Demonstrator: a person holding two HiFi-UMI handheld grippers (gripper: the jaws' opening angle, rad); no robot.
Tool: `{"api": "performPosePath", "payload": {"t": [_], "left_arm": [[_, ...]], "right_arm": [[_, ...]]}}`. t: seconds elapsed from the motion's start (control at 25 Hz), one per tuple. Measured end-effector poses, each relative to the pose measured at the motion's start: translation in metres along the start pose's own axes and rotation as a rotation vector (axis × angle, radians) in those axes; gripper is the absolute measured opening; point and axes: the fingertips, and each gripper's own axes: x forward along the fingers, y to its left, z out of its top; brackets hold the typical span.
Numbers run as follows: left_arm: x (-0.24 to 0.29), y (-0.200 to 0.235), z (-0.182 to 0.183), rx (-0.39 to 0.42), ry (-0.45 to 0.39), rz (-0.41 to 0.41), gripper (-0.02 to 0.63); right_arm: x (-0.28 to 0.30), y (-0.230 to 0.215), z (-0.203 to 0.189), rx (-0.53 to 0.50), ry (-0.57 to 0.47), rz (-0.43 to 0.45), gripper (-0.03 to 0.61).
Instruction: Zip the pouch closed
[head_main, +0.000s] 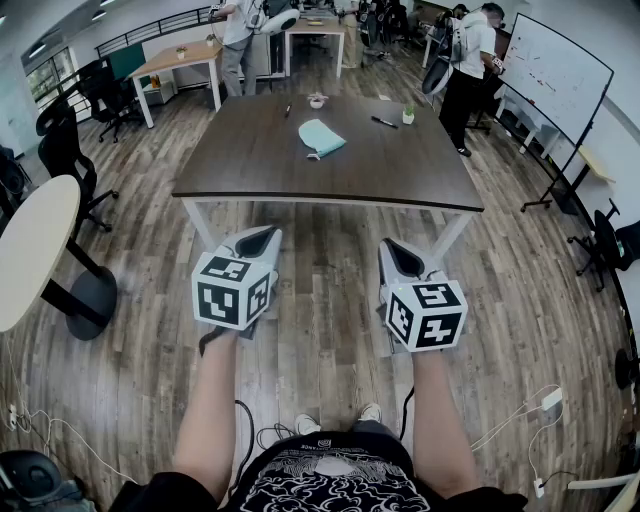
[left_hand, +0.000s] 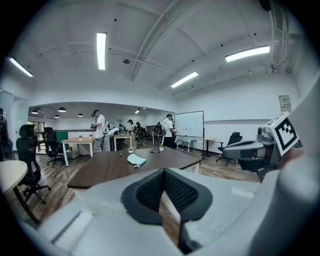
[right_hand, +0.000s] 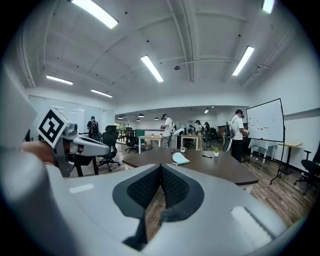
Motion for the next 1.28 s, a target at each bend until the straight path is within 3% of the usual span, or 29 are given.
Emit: {"api": "performPosePath", "payload": {"t": [0.32,0.92,1.28], "left_arm": [[-0.003,0.005,0.005,-0.005,-0.022,-0.013,0.008],[0.007,0.011,-0.001,-0.012,-0.005,-0.020,0.052],[0.042,0.012,0.003,-0.001,0.012,-0.025,0.094]], "right_arm": [[0.000,0.000,0.006,0.000,-0.012,-0.032,0.026],[0.013,-0.006,0.009,0.002,-0.001,-0.053,0.169],[0.041,-0.028,0.007,0.007,-0.008,-0.045,0.243]]}}
